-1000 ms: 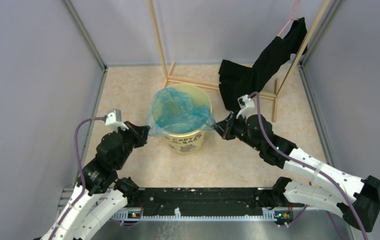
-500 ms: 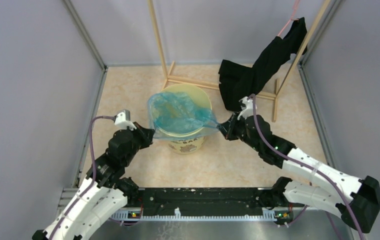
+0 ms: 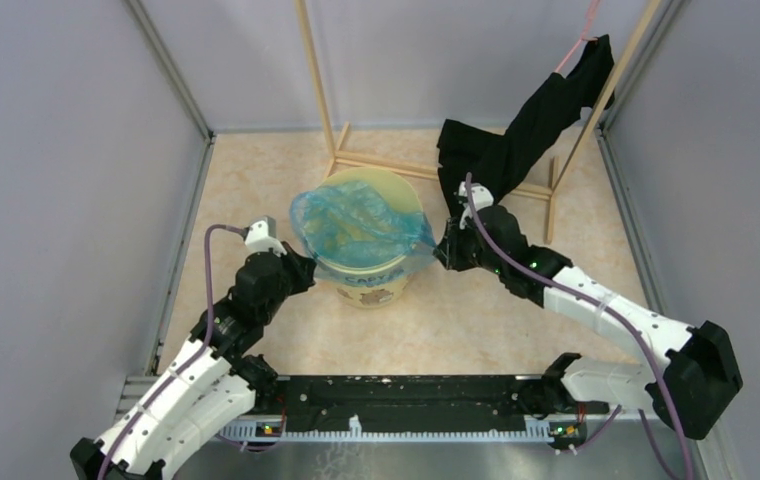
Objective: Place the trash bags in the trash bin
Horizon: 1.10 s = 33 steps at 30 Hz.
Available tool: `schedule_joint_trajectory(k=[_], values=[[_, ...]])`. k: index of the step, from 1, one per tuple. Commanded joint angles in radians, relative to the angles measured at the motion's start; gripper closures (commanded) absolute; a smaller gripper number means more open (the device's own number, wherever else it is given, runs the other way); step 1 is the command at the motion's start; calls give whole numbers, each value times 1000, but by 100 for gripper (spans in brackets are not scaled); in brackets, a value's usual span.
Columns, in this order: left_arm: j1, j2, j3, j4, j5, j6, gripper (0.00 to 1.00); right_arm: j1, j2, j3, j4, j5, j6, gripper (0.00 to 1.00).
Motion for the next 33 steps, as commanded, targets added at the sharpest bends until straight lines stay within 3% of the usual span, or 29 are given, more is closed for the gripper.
schedule_joint_trajectory(k=[1,3,7,11,21,33], values=[[1,0,-16,47,18,13,100,-10,-49,111,-177,-10,-89,65],[0,1,-12,36,19,20,100,-10,-76,164,-280,44,-115,51],[1,6,-12,23,29,21,100,9,-91,317,-429,96,-195,41],[0,18,2,11,37,18,100,159,-19,449,-417,153,-389,28],[0,66,26,-14,50,-21,100,330,485,918,-505,277,-699,27],[2,66,16,-10,80,-24,100,350,693,1083,-481,246,-655,32]])
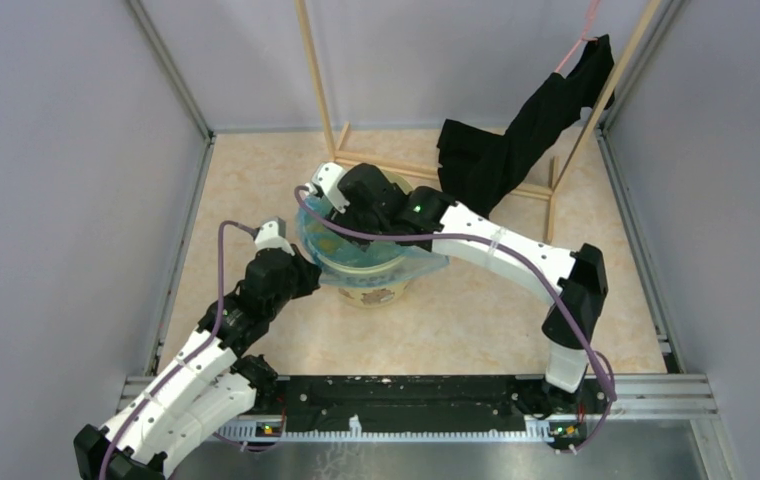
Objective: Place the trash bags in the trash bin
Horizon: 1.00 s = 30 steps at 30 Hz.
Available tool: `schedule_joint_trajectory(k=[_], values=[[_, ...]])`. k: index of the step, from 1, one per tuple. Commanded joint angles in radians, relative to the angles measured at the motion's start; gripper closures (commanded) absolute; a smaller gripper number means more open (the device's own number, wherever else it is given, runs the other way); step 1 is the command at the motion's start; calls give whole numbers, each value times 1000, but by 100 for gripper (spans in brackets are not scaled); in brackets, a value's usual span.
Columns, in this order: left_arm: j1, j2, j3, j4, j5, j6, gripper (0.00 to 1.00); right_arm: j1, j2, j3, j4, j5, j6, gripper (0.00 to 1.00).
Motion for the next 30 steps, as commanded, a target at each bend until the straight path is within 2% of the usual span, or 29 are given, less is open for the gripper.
schedule_joint_trajectory(k=[1,5,11,16,20,26,30], values=[[1,0,28,20,29,-7,100,18,18,83,25,19,19,31],[1,-5,33,16,25,-4,100,31,-4,93,15,59,25,25],[1,-10,39,7,15,-10,100,95,2,149,-55,137,29,22],[0,-13,47,8,20,-19,100,100,25,104,-23,154,30,22],[1,-14,52,2,22,-23,100,100,42,66,35,231,22,22],[1,-22,51,-5,24,-34,100,99,63,64,83,293,16,27],[1,-20,51,-4,22,-30,100,82,59,71,110,323,24,38]])
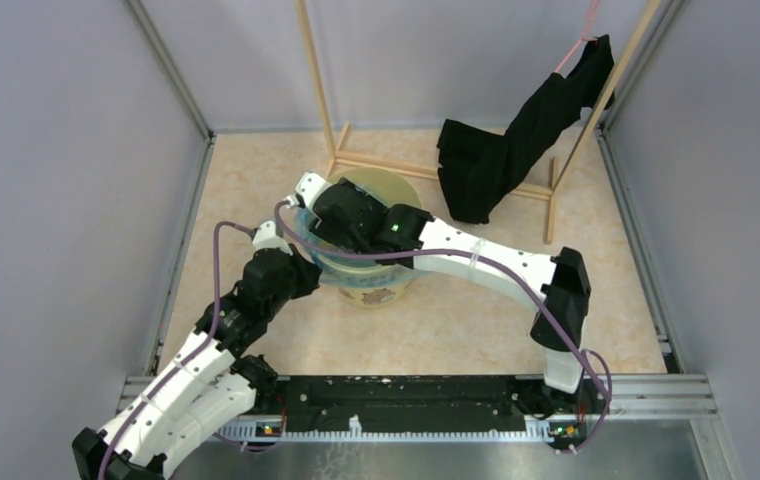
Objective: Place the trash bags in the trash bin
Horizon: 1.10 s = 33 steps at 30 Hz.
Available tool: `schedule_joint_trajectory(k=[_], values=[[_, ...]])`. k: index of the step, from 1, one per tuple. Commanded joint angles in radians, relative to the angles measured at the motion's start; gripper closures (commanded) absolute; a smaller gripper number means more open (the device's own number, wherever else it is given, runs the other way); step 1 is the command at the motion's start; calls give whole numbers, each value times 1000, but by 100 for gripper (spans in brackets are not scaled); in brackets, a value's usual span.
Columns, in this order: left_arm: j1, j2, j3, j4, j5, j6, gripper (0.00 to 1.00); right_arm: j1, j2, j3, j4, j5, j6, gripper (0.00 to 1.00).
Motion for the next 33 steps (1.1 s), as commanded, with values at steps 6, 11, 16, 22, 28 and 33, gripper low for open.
schedule_joint_trajectory(k=[6,11,16,22,28,33], values=[[0,3,37,16,9,-3,100,-94,-57,7,107,50,16,91],[1,3,36,17,2,0,100,-176,-99,-34,177,-75,-60,93],[2,10,44,13,10,5,100,-262,-112,-100,279,-243,-157,94],[1,15,79,-24,-2,23,100,-319,-81,-63,306,-302,-162,99],[0,13,79,-33,19,22,99,-369,-56,-14,284,-415,-129,99],[1,-2,91,-72,4,25,97,-375,-56,3,278,-479,-100,98]])
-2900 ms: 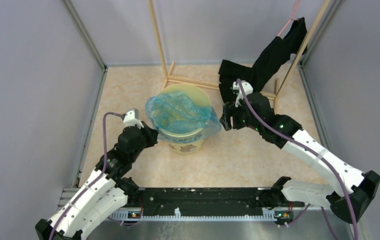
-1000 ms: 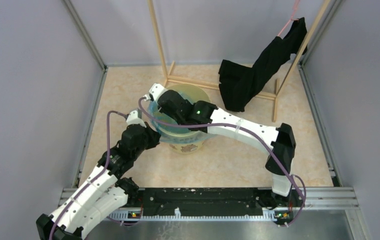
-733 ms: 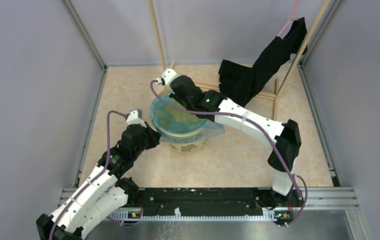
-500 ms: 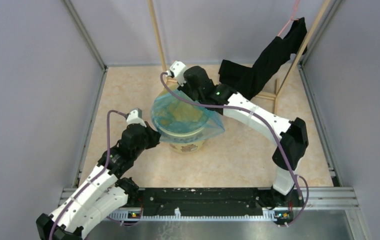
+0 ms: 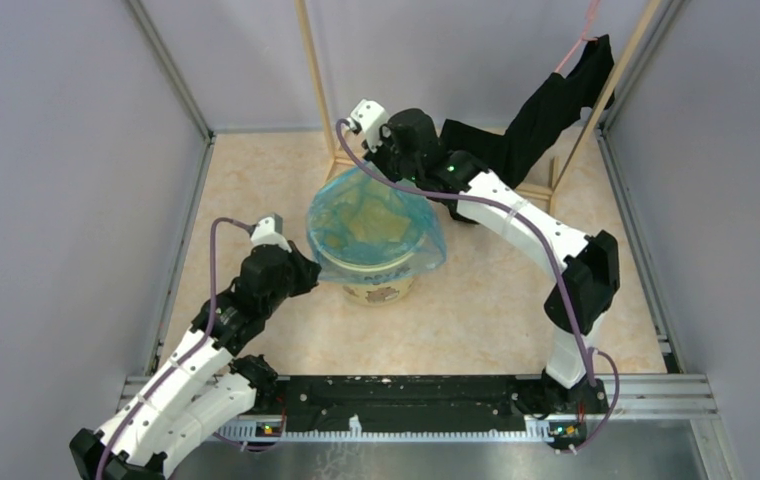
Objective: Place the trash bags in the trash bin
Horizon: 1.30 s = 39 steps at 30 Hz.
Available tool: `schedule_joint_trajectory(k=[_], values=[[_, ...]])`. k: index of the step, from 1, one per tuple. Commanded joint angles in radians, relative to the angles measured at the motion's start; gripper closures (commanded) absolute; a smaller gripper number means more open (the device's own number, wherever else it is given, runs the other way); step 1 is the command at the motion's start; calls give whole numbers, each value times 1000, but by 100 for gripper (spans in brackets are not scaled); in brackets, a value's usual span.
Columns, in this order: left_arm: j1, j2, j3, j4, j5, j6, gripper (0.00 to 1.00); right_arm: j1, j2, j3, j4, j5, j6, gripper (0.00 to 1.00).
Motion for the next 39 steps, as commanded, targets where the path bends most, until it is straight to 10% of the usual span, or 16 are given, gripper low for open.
schedule_joint_trajectory(k=[1,23,30,39], values=[[1,-17,40,-29,-2,18,97,-11,-10,46,41,-85,43,98],[2,14,50,10,21,21,100,-62,287,389,-179,-94,47,87],[0,18,64,14,14,35,100,-74,270,610,-383,-176,230,57],[0,20,43,30,32,45,100,-52,-18,297,-393,-246,344,26]])
